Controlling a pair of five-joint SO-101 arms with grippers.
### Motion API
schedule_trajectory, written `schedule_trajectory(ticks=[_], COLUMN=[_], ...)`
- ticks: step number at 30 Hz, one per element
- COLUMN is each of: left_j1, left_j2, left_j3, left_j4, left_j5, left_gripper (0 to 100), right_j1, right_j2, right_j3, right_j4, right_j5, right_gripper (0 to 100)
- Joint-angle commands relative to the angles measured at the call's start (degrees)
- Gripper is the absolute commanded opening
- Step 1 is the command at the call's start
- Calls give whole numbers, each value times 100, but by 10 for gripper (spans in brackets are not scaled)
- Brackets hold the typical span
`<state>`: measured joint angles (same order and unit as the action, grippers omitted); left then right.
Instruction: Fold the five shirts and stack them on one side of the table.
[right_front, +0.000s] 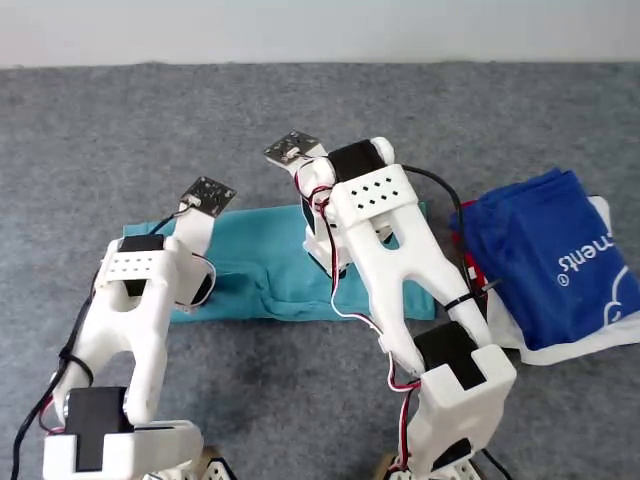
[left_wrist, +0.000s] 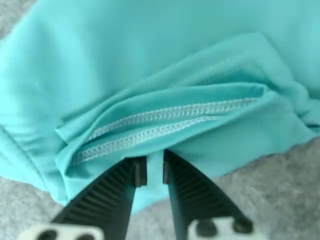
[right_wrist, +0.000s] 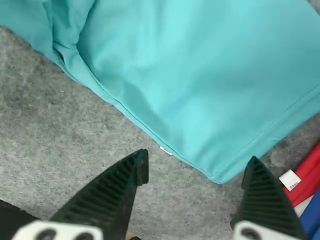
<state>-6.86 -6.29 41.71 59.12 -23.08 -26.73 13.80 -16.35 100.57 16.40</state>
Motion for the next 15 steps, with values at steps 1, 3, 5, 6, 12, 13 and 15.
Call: schedule_trajectory(ticks=[1, 3, 5, 6, 12, 13, 15], left_j1=[70, 70, 70, 62, 62, 62, 70], left_j2=[-193, -193, -193, -193, -193, -193, -193], left_j3=[-110, -119, -127, -127, -136, -136, -101], left_j4=[-97, -105, -185, -237, -844, -923, -1029], left_j5=[149, 132, 123, 123, 149, 149, 149], left_gripper=[69, 69, 69, 69, 69, 69, 69], right_j1=[-22, -31, -31, -31, -22, -22, -22], right_j2=[-347, -338, -338, -330, -312, -312, -312], right_j3=[-18, -18, -18, -18, 0, 0, 0], right_j4=[207, 207, 207, 207, 163, 145, 136], right_j5=[-26, -26, -26, -26, -26, -26, -26], right_gripper=[307, 307, 307, 307, 307, 307, 307])
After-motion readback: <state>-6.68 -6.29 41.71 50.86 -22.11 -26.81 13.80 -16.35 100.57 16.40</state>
